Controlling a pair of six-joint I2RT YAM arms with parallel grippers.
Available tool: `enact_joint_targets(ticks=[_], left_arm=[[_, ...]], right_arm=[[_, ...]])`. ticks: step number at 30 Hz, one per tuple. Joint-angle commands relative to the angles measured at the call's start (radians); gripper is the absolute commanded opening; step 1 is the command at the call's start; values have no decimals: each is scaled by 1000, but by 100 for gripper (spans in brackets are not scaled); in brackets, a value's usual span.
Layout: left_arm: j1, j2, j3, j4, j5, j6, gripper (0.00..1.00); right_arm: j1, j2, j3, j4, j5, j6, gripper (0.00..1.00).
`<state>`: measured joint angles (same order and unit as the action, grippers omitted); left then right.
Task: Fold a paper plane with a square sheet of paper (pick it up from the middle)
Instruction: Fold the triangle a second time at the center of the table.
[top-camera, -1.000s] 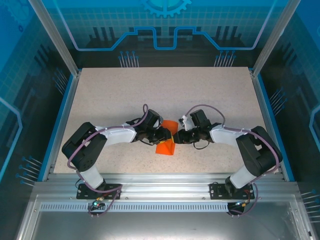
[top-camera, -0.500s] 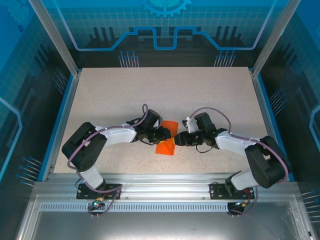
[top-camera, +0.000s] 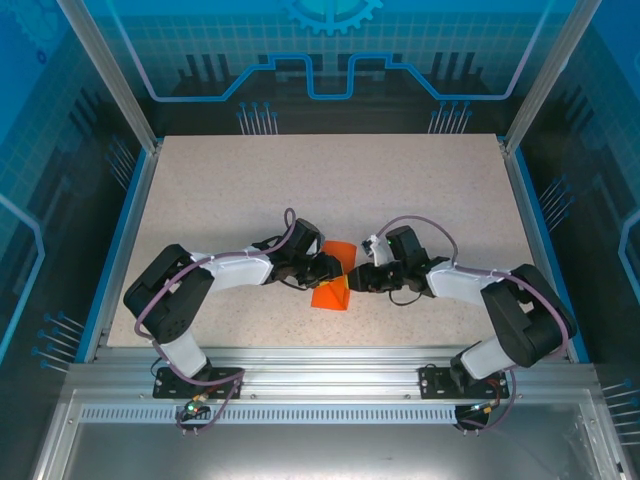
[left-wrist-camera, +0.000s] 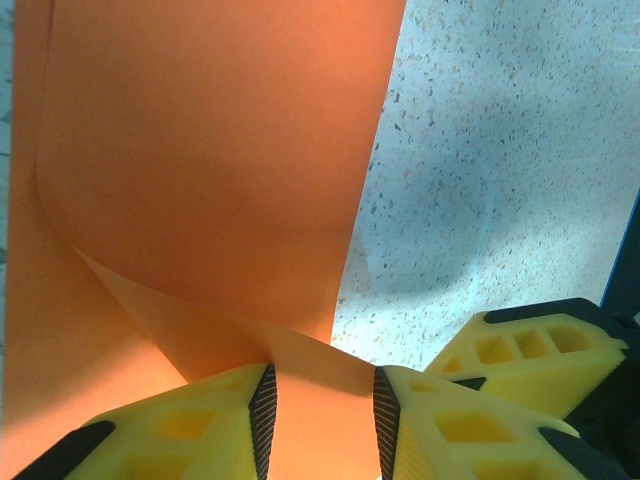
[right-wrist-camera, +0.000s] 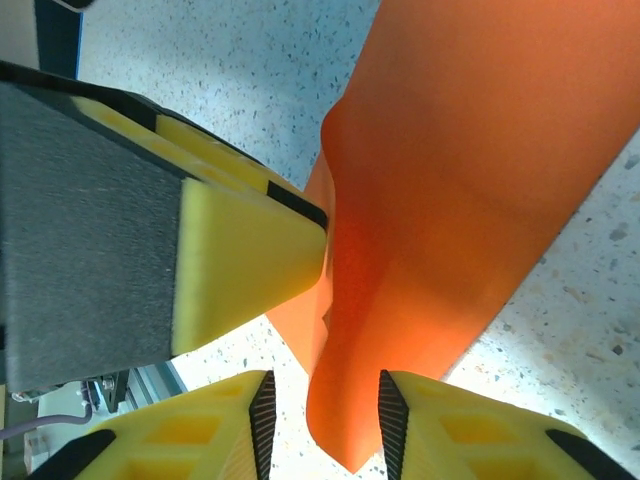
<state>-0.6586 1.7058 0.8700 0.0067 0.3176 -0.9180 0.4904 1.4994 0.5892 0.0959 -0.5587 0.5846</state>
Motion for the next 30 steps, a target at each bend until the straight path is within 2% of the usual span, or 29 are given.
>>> enact_joint_targets(ticks=[1, 12, 22, 30], left_arm=[[-6, -20, 6, 7, -13, -4, 35], [-7, -22, 13, 3, -12, -1, 35], [-7, -35, 8, 0, -10, 2, 37], [-7, -77, -12, 4, -16, 4, 41]], right_arm=[[10, 33, 21, 42, -24, 10, 33], [21, 94, 44, 93, -43, 35, 28], [3, 128, 60, 70, -33, 15, 11], [-19, 160, 79, 18, -37, -16, 9]])
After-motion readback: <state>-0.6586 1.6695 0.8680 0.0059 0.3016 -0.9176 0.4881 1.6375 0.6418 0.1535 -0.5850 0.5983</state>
